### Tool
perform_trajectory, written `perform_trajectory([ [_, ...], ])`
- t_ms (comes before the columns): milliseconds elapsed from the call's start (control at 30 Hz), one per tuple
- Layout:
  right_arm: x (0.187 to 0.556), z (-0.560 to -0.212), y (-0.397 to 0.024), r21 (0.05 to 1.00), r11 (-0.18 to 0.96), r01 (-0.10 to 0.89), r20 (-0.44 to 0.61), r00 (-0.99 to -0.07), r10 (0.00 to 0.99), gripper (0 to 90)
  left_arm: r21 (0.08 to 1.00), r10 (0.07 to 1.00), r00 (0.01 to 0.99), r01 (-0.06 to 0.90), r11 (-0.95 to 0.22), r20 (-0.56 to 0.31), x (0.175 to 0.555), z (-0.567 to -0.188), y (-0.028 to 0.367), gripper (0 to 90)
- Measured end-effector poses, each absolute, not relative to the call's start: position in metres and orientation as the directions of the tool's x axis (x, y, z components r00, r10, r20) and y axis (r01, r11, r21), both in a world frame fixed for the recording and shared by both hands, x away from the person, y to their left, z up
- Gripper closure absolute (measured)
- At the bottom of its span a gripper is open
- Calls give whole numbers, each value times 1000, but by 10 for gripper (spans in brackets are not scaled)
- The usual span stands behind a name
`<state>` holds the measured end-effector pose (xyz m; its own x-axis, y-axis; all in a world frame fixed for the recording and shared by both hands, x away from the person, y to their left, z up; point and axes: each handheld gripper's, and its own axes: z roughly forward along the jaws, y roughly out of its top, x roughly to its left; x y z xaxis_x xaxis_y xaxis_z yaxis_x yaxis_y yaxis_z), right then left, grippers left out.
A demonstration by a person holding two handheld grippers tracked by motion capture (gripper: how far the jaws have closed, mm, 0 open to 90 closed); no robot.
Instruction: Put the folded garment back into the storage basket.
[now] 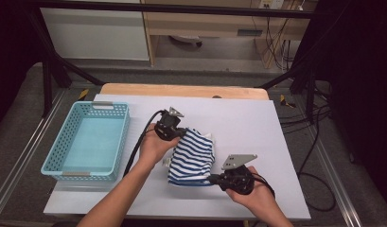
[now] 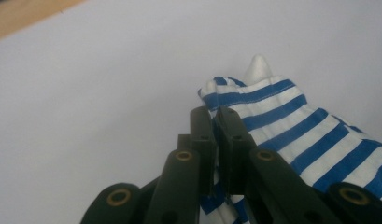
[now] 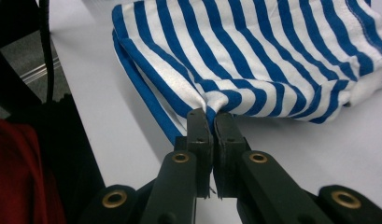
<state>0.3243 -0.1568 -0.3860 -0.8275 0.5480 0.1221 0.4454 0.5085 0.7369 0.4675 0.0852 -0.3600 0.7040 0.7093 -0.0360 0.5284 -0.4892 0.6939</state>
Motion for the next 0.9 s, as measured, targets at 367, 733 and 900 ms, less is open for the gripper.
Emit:
perform_trajectory([
  [367,360,-359,-145,764,478,433,133,-831,540,872,715,715,699,502,-487,-2,492,-318,96,859],
  [733,378,-345,-128,776,484,406,119,-846,519,872,738,720,693,483,-472,7,500,-294,108,859],
  [900,381,-342,-124,778,479,405,123,-847,517,872,743,722,692,478,-469,11,501,-289,110,859],
])
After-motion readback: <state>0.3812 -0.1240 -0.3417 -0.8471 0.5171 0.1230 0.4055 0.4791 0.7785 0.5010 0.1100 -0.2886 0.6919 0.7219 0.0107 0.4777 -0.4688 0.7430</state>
